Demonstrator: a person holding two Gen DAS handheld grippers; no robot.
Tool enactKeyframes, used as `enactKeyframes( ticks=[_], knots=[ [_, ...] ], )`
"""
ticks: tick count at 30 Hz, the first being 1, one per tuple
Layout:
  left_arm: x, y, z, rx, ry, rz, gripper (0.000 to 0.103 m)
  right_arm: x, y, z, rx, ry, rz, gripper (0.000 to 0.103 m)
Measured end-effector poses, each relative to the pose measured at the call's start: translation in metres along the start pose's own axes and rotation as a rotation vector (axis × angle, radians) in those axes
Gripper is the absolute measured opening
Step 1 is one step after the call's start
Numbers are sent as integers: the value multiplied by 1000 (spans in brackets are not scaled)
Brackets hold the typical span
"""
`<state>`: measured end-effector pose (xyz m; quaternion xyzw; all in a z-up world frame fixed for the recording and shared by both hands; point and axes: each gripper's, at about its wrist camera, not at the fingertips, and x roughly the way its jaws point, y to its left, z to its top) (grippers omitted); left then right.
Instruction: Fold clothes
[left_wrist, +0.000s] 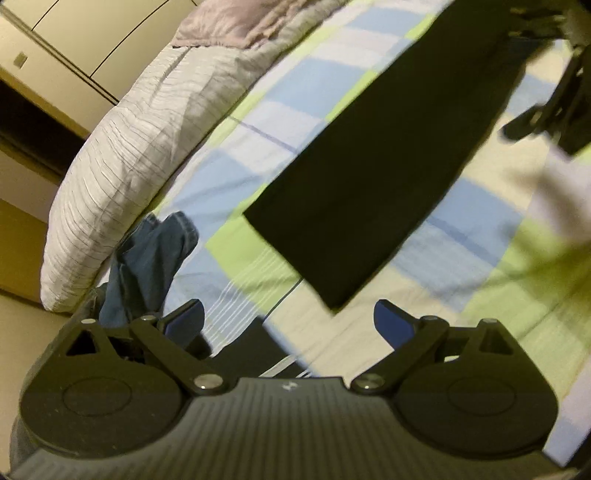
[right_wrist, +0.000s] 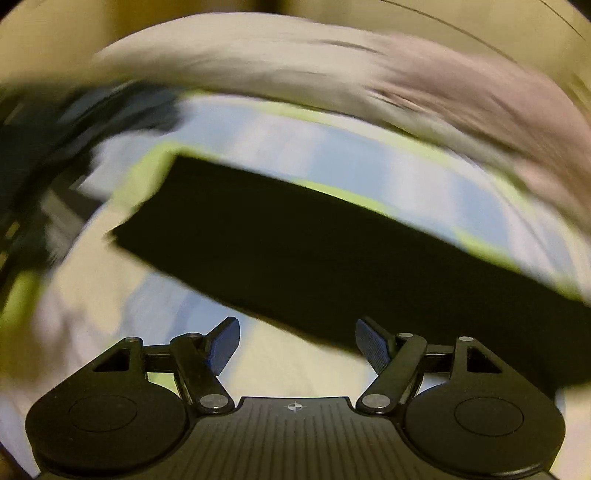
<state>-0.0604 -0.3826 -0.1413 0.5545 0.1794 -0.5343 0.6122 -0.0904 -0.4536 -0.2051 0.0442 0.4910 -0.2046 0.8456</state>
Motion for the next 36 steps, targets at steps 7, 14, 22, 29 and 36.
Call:
enactKeyframes(
  ticks=[7, 14, 22, 29, 36],
  knots=[
    [37, -20, -32, 27, 9, 29, 96, 95, 103, 12, -431, -85, 103, 53],
    [53, -41, -55, -13, 38, 10, 96, 158, 146, 6, -668, -155, 116, 53],
    [59, -35, -63, -101, 48, -22, 96, 181, 160, 6, -778, -266, 70, 42],
    [48, -26, -52, -107, 29, 13, 96, 165, 153, 21, -705, -270, 77, 2],
    [39, -32, -11, -43, -9, 29, 96, 102, 58, 64, -293, -357, 94, 1]
  ],
)
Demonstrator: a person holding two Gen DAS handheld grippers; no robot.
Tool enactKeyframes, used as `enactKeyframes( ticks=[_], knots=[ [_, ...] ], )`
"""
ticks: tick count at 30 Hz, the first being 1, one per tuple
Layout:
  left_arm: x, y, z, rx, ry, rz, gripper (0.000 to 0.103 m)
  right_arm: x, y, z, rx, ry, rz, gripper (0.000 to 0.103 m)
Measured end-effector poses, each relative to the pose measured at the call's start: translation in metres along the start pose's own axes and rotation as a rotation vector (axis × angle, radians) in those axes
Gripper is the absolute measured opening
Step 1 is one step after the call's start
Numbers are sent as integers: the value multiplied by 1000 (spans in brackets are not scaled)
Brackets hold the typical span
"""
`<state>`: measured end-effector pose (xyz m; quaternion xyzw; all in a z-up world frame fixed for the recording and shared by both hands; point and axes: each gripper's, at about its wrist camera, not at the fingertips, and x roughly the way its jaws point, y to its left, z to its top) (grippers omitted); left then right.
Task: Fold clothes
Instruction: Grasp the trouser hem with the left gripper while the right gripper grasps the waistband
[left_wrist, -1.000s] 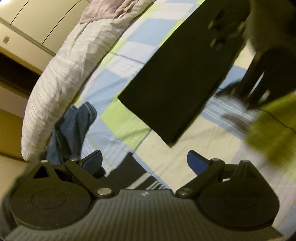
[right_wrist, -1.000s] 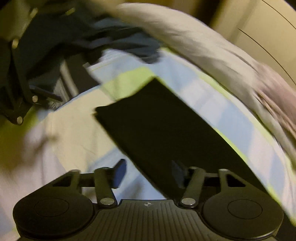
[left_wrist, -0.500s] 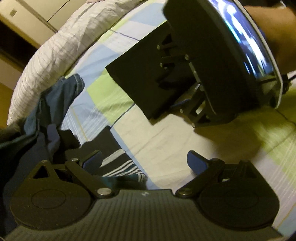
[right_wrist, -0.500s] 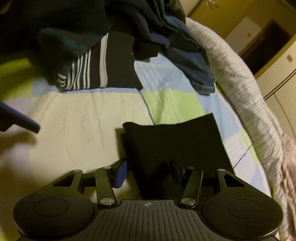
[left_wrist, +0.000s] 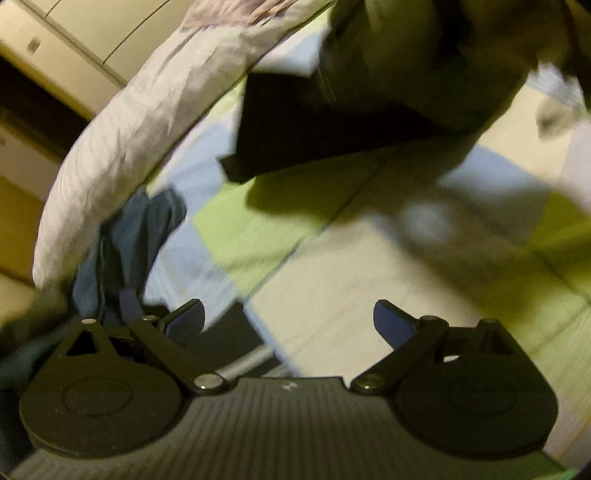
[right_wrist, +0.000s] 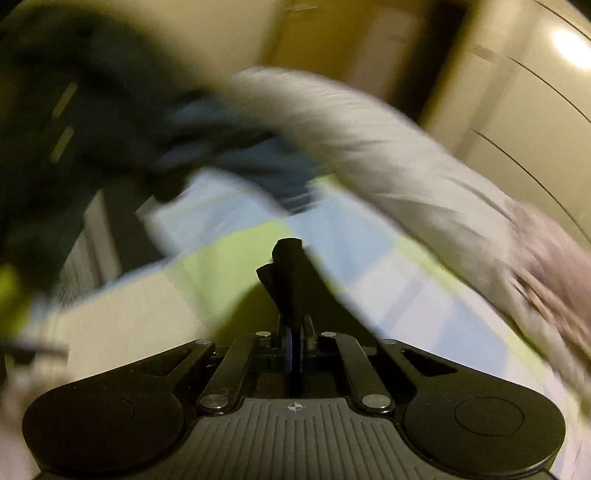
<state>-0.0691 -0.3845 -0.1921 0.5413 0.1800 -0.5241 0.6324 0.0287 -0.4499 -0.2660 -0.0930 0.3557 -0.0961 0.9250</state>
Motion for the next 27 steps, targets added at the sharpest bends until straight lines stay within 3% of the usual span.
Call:
enactKeyframes(
  ticks=[4, 7, 11, 14, 17, 21, 27],
  knots=[
    [-5, -19, 52, 58, -49, 10, 96, -72, -120, -16, 360, -87, -119, 1],
    [-7, -46, 105, 88, -87, 9, 96, -149, -213, -63, 563, -172, -246, 1],
    [-6, -100, 173, 131, -116, -20, 96, -213, -308, -166, 804, -166, -357, 1],
    [-2, -151, 215, 185, -120, -61, 96, -213, -360, -275, 1088, -51, -344, 2],
    [0, -197, 250, 228, -123, -110, 96, -198, -388, -360, 1306, 86, -269, 2],
    [-1, -233, 283, 264, -130, -158, 96, -200, -398, -389, 1350, 78, -154, 2],
    [17, -229, 310, 317, -145, -286, 96, -198, -413, -402, 1412, 103, -117, 3]
  ],
)
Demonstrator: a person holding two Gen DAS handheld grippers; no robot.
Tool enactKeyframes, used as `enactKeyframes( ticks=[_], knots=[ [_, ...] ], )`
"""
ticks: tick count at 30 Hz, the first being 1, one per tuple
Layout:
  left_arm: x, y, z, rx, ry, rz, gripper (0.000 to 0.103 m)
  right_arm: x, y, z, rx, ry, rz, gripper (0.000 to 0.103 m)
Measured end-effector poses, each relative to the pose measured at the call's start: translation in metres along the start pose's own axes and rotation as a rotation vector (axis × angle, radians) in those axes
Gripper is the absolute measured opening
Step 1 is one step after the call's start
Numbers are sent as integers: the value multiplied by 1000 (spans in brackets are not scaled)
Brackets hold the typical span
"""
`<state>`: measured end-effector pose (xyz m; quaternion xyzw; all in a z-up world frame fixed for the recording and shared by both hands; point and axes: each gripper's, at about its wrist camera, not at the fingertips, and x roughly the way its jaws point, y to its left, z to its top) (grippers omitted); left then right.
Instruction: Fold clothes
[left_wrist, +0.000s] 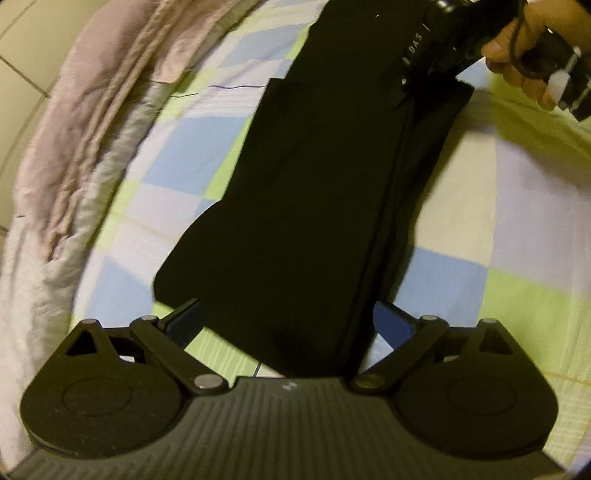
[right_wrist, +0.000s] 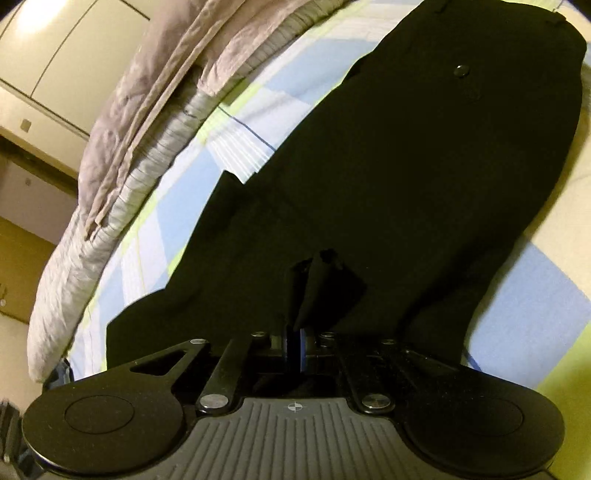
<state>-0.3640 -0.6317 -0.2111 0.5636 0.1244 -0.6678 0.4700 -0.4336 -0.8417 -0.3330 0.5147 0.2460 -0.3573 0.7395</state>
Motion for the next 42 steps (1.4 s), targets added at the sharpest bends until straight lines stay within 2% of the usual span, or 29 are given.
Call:
enactKeyframes(
  ticks=[1, 3, 4, 8, 10, 11, 14, 16, 19, 21, 29, 42],
  knots=[
    [3, 6, 2, -1, -7, -31, 96, 0, 0, 1, -3, 5, -9, 6],
    [12, 21, 5, -18, -11, -77, 96, -10, 5, 0, -41, -9, -99, 18],
    [18, 28, 6, -27, -4, -94, 96, -15, 7, -1, -60, -16, -143, 20],
    [35, 46, 8, -70, 27, -146, 96, -39, 34, -9, -193, -67, -289, 21],
    [45, 51, 9, -83, 37, -165, 95, -46, 53, -17, -276, -109, -314, 21],
    [49, 53, 9, -87, 41, -173, 95, -48, 61, -21, -315, -128, -322, 21],
    [59, 54, 6, -88, 44, -183, 95, -38, 79, -33, -386, -132, -265, 22],
    [64, 54, 3, -92, 46, -191, 95, -17, 84, -37, -416, -85, -238, 22],
    [70, 55, -2, -111, 47, -209, 95, 16, 76, -45, -454, 13, -291, 22],
    [74, 55, -6, -121, 52, -217, 95, 29, 71, -48, -470, 46, -322, 21],
    [80, 56, -8, -149, 70, -238, 95, 32, 83, -47, -529, 136, -422, 22],
    [91, 65, -11, -232, 114, -287, 96, 46, 94, -38, -550, 209, -468, 22]
  ],
)
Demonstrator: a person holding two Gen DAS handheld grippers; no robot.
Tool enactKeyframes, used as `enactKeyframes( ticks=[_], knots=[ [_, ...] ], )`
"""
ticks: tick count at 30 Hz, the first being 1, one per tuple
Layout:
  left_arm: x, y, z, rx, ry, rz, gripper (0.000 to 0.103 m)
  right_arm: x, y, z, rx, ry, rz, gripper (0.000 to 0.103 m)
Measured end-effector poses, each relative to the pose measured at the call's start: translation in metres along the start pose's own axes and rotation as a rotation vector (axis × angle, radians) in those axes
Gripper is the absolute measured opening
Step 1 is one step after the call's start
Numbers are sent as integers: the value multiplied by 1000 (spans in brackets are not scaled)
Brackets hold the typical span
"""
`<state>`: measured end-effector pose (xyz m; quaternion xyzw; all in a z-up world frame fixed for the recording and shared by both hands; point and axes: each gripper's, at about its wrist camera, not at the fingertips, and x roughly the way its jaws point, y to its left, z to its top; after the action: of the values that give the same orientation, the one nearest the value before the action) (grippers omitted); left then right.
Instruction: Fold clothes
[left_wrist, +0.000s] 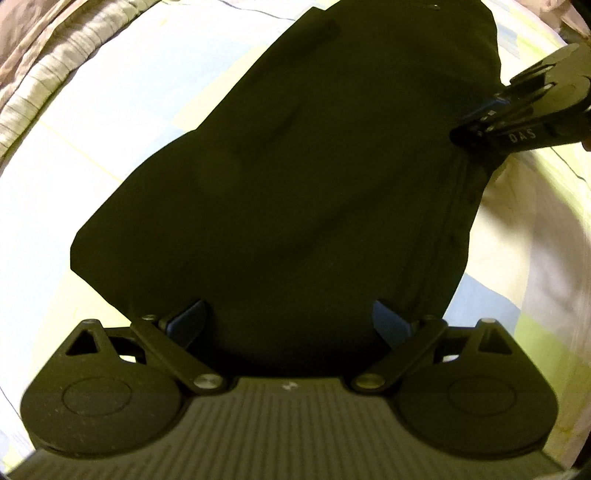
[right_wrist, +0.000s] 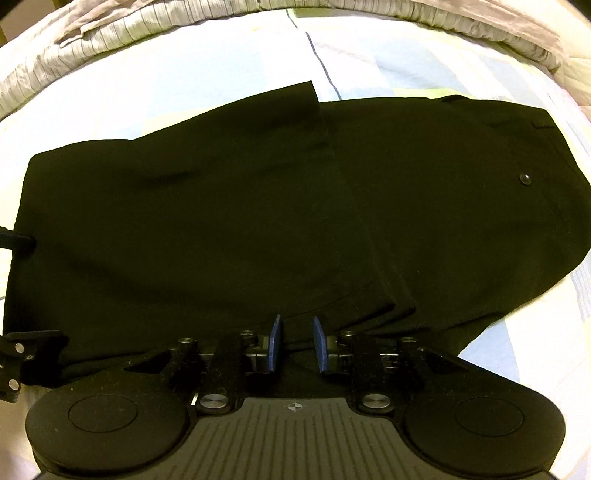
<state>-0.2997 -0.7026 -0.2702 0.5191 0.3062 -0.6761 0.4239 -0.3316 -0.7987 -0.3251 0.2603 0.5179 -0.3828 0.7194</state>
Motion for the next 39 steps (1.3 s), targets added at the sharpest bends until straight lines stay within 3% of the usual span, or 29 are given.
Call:
enactKeyframes(
  ticks=[18, 22, 29, 31, 39],
  knots=[
    [0, 16, -1, 3, 10, -56, 96, 5, 6, 11, 9, 39, -26, 22],
    [-18, 18, -11, 99, -55, -13, 96, 4, 12, 16, -1, 61, -54, 23],
    [-30, 27, -28, 407, -147, 143, 96, 8, 23, 25, -30, 109, -110, 23],
    [-33, 22, -38, 461, -169, 161, 96, 10, 25, 26, -51, 120, -124, 23],
    [-23, 9, -27, 597, -177, 188, 96, 12, 32, 29, -168, 151, -164, 26]
  ],
)
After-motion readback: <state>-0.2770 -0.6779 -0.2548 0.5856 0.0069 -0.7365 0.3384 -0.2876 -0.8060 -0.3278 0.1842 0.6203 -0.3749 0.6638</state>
